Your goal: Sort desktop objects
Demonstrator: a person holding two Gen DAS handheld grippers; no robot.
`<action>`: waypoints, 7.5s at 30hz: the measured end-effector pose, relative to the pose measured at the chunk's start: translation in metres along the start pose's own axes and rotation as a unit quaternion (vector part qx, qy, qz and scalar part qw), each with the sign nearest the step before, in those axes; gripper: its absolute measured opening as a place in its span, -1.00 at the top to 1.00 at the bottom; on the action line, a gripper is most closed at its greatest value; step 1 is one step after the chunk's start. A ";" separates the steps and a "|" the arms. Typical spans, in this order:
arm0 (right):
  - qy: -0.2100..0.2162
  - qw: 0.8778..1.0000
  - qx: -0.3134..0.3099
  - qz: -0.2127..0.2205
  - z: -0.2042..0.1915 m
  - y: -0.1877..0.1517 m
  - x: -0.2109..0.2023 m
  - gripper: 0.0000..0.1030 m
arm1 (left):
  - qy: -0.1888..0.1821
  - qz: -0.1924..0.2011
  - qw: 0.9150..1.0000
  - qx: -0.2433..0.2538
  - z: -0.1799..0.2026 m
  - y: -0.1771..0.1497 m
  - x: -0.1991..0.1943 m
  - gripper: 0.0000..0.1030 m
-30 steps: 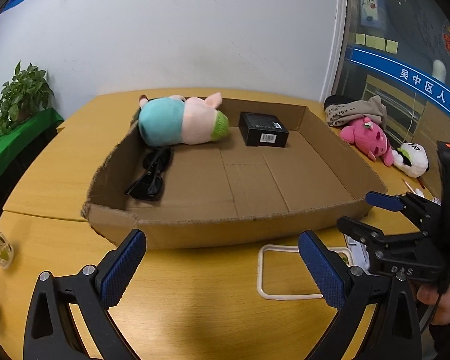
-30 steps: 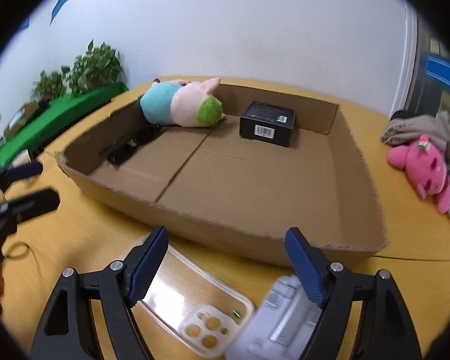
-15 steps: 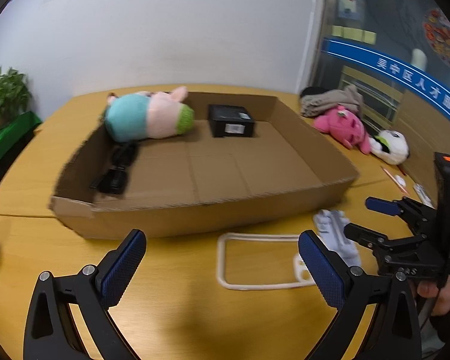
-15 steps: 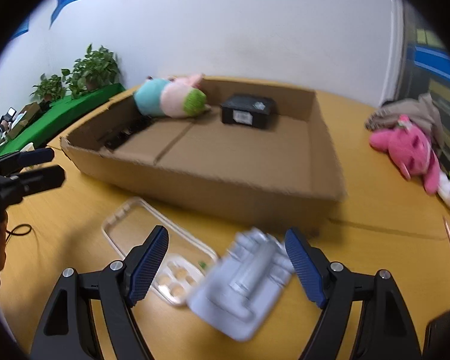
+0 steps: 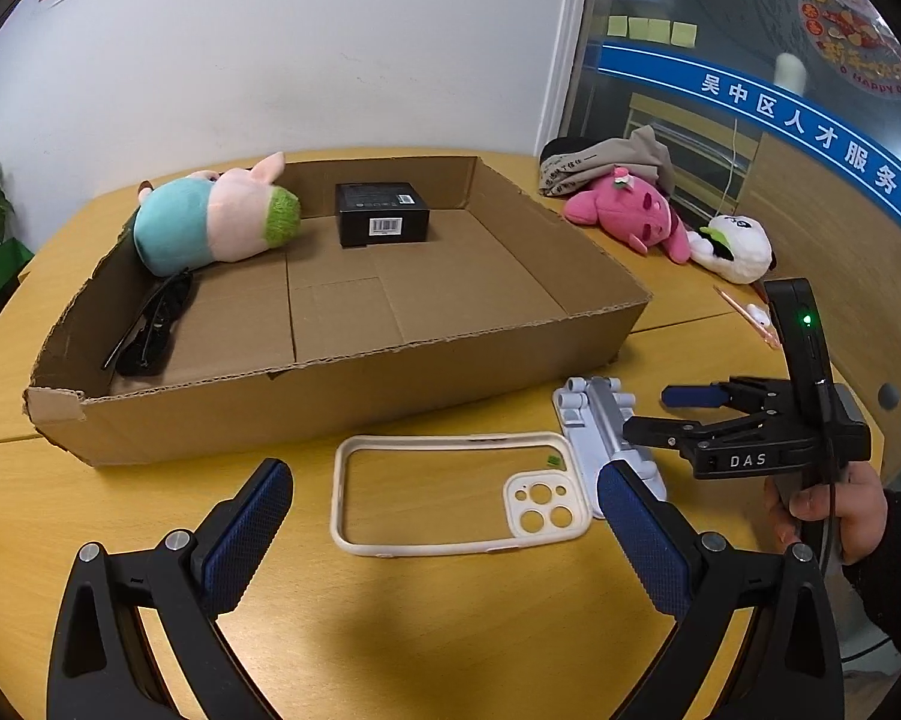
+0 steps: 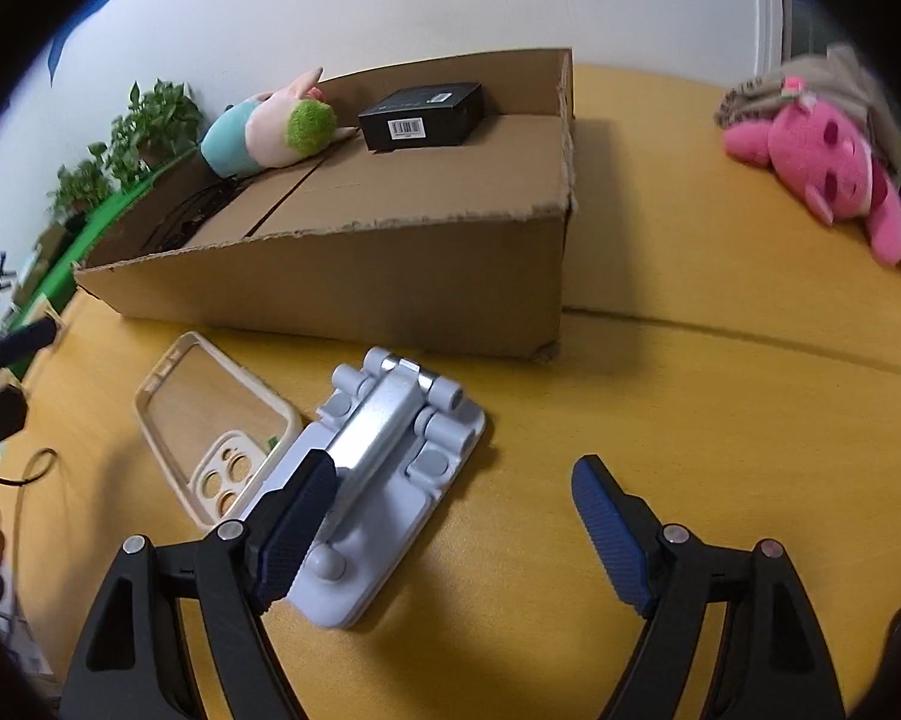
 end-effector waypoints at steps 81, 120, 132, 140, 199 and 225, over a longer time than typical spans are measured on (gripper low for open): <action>0.148 0.979 -0.130 -0.059 -0.061 -0.053 -0.036 0.19 | -0.143 -0.131 0.981 -0.010 0.066 -0.068 0.035 -0.57; 0.122 0.987 -0.100 -0.037 -0.032 -0.045 -0.025 0.34 | -0.158 -0.137 0.967 0.144 0.091 -0.071 0.068 -0.76; 0.099 0.993 -0.058 -0.029 -0.030 -0.055 -0.038 0.50 | -0.191 -0.122 0.964 0.142 0.079 -0.064 0.050 -0.19; 0.100 0.993 -0.062 -0.031 -0.042 -0.044 -0.036 0.66 | -0.166 -0.126 0.964 0.163 0.071 -0.074 0.044 -0.21; 0.229 0.939 -0.251 -0.058 -0.179 0.228 0.126 0.24 | -0.025 -0.131 0.991 -0.004 -0.148 0.122 0.107 -0.35; 0.160 0.958 -0.223 -0.077 -0.167 0.197 0.152 -0.27 | 0.069 -0.185 0.980 -0.037 -0.135 0.091 0.133 -0.61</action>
Point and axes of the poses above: each gripper's, at about its wrist camera, not at the fingertips, and x roughly the way its jaws point, z to its right, y to its top, the point moved 6 cm from there along x, roughly the way its jaws point, and after that the axes turned 6 degrees about z, right-handed, at the moved point
